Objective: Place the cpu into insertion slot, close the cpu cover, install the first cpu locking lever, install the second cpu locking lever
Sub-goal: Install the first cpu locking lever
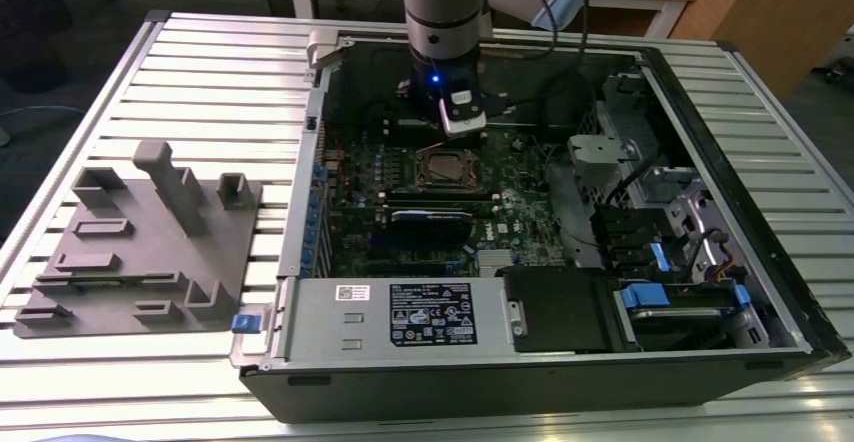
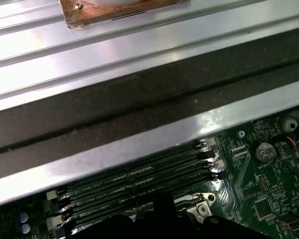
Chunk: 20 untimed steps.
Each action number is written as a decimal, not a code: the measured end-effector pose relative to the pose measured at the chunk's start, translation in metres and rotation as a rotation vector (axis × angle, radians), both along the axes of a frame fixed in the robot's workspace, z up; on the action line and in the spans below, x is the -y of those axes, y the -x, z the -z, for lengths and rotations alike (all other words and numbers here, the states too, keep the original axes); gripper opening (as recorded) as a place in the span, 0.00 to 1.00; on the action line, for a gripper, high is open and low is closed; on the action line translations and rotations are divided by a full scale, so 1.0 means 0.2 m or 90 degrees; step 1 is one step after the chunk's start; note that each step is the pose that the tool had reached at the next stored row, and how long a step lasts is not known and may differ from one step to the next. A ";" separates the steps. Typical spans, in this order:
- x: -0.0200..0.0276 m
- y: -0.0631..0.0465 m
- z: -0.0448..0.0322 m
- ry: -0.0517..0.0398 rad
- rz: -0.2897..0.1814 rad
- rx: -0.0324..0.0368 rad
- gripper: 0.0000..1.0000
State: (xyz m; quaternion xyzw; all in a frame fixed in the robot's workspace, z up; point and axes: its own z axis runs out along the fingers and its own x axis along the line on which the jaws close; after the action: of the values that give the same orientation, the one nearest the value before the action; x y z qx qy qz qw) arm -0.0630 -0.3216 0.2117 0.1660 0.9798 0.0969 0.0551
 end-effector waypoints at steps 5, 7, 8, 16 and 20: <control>-0.014 -0.01 0.008 0.0011 0.000 0.0001 0.11; -0.022 -0.01 0.010 0.0015 0.000 0.0001 0.11; -0.024 -0.01 0.011 0.0016 0.000 0.0001 0.11; -0.026 -0.02 0.019 0.0040 0.000 0.0001 0.11; -0.028 -0.02 0.027 0.0057 0.000 0.0001 0.11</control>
State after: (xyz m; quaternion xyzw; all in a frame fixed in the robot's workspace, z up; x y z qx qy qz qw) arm -0.0580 -0.3160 0.2062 0.1658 0.9802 0.0925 0.0559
